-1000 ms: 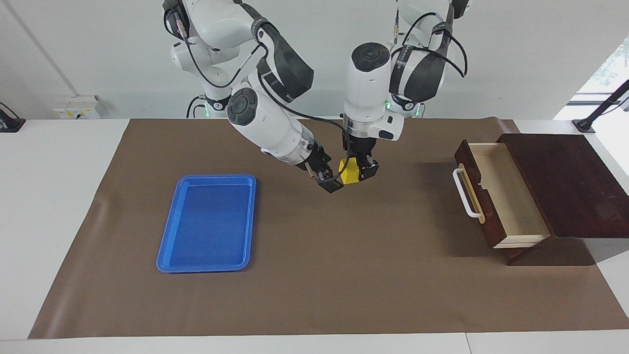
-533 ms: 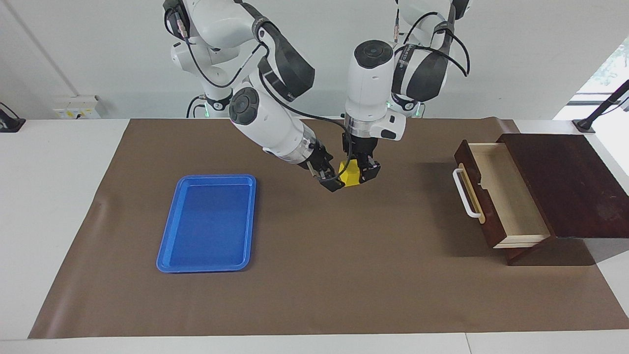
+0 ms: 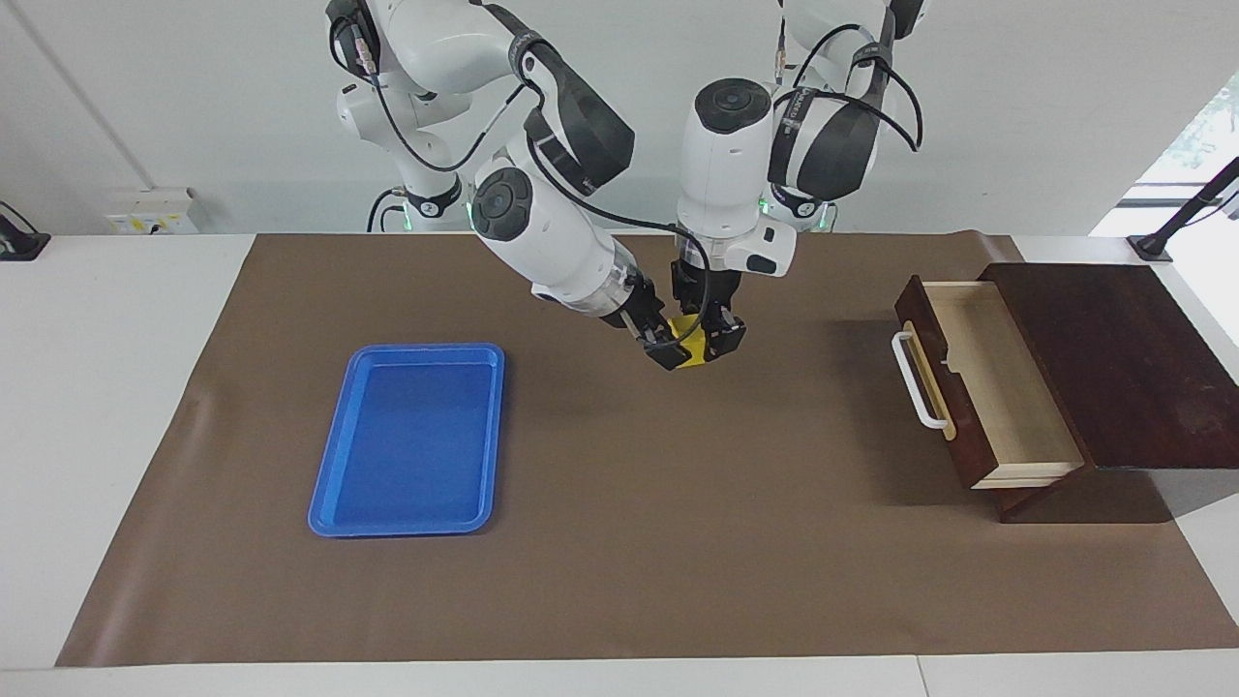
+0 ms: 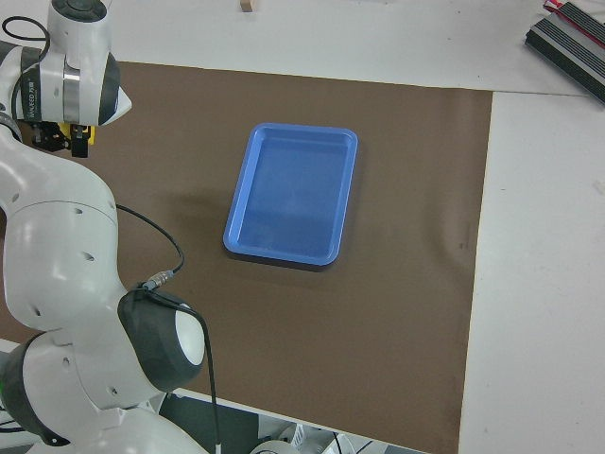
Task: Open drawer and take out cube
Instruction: 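Grasp the cube with the right gripper while the left gripper releases it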
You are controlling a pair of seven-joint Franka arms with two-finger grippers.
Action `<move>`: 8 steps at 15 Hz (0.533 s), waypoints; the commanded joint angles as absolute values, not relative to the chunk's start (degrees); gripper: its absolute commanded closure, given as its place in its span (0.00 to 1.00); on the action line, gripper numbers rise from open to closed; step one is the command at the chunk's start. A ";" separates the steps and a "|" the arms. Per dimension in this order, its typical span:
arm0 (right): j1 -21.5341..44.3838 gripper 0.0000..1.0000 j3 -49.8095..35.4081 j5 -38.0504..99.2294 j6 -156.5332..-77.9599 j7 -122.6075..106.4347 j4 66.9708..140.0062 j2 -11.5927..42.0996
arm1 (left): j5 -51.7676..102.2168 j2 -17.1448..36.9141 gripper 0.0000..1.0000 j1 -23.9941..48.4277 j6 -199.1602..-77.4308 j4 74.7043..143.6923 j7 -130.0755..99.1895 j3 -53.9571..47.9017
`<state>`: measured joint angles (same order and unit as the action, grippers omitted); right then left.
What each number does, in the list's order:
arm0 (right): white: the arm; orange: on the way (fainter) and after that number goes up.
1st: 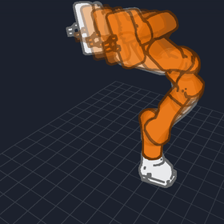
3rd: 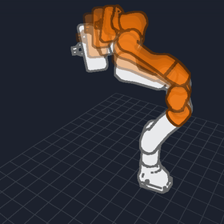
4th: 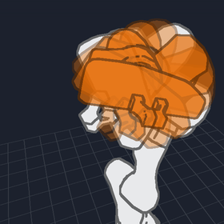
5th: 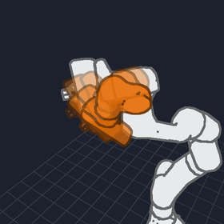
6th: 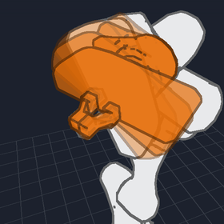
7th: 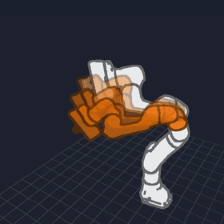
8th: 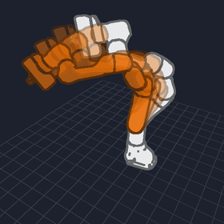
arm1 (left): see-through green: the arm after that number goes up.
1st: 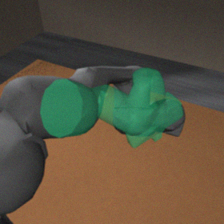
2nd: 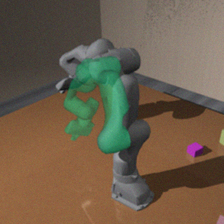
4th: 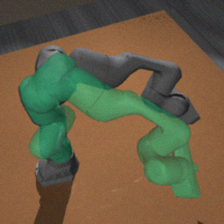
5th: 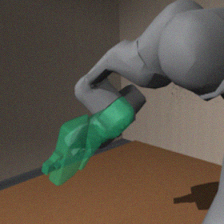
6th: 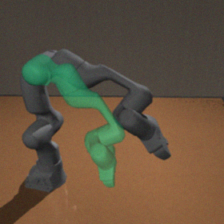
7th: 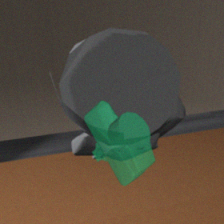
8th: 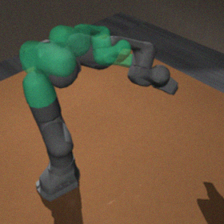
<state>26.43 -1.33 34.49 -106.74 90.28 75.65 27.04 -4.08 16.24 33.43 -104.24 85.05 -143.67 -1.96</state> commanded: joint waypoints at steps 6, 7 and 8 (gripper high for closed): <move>26.98 0.22 -1.05 33.66 -106.61 89.30 74.44 27.77 | -4.83 16.87 1.00 34.10 -104.41 84.02 -141.68 -1.67; 26.98 0.29 -1.05 33.49 -106.61 89.30 74.44 27.77 | -4.83 16.87 1.00 34.10 -104.33 84.02 -141.68 -1.67; 26.98 0.38 -1.05 33.49 -106.70 89.30 74.44 27.77 | -4.83 16.87 1.00 34.10 -104.33 84.02 -141.59 -1.76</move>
<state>26.65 -1.21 34.42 -107.20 90.24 75.52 27.07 -4.08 16.35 33.53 -104.07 85.09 -142.24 -2.24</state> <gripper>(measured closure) 0.198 0.423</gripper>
